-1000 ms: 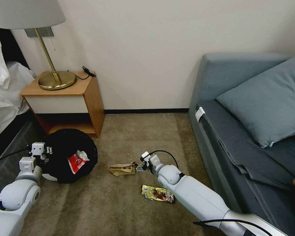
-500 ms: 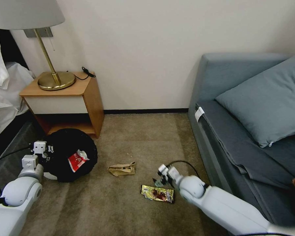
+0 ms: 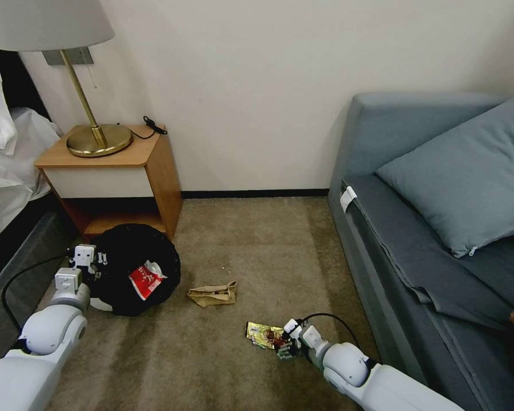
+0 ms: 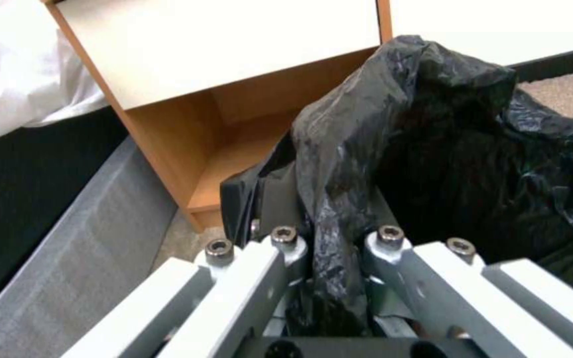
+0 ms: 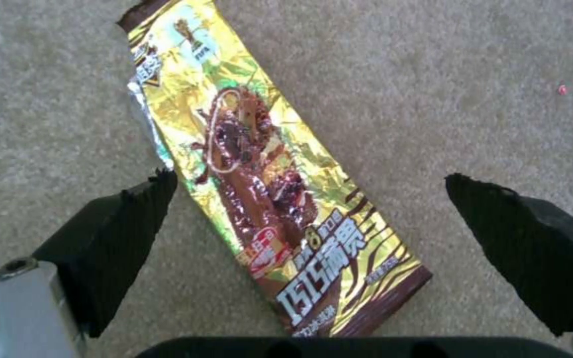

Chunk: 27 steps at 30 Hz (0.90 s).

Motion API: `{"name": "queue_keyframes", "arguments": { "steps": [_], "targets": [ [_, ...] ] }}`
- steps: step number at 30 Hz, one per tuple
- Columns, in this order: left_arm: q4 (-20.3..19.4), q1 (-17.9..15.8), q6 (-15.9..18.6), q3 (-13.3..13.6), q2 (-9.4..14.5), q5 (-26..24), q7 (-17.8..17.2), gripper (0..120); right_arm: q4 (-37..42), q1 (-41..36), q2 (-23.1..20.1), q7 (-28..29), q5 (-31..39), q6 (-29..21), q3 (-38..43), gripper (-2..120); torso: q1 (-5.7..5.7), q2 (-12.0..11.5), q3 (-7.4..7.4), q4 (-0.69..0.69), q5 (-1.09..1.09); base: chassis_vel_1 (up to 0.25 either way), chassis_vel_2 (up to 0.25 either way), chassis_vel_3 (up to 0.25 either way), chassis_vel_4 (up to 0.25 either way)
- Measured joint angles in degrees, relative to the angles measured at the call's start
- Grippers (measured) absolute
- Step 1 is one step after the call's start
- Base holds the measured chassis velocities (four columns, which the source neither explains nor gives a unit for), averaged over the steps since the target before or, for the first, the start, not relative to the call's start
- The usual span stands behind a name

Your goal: Pick up the trash bin, then pick up the garbage on the floor and place it into the trash bin.

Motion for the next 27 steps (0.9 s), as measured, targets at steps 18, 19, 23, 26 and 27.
{"name": "queue_keyframes", "arguments": {
  "steps": [18, 19, 23, 26, 27],
  "targets": [
    [-0.9, 1.9, -0.1, -0.8, -0.2, 0.4, -0.1, 5, -5.4, -1.7, 3.3, -0.7, -3.8, 3.0, 2.4, 100, 0.00, 0.0, 0.00, 0.00, 0.00, 0.000, 0.000, 0.000, 0.000],
    [-0.9, 1.9, -0.1, -0.8, -0.2, 0.4, -0.1, 5, -5.4, -1.7, 3.3, -0.7, -3.8, 3.0, 2.4, 100, 0.00, 0.0, 0.00, 0.00, 0.00, 0.000, 0.000, 0.000, 0.000],
    [-0.9, 2.3, -0.6, -1.3, 0.0, 0.3, 0.1, 5, -5.9, -2.8, 3.9, -0.8, -4.7, 3.2, 2.9, 100, 0.00, 0.0, 0.00, 0.00, 0.00, 0.000, 0.000, 0.000, 0.000],
    [-0.8, 2.7, -1.0, -1.4, 0.0, 0.3, 0.2, 5, -6.4, -3.1, 4.3, -0.9, -5.1, 3.5, 3.1, 100, 0.00, 0.0, 0.00, 0.00, 0.00, 0.000, 0.000, 0.000, 0.000],
    [-0.6, 3.0, -1.2, -1.6, 0.0, 0.3, 0.3, 5, -6.9, -3.2, 4.8, -1.1, -5.4, 3.7, 3.2, 100, 0.00, 0.0, 0.00, 0.00, 0.00, 0.000, 0.000, 0.000, 0.000]
  ]
}}
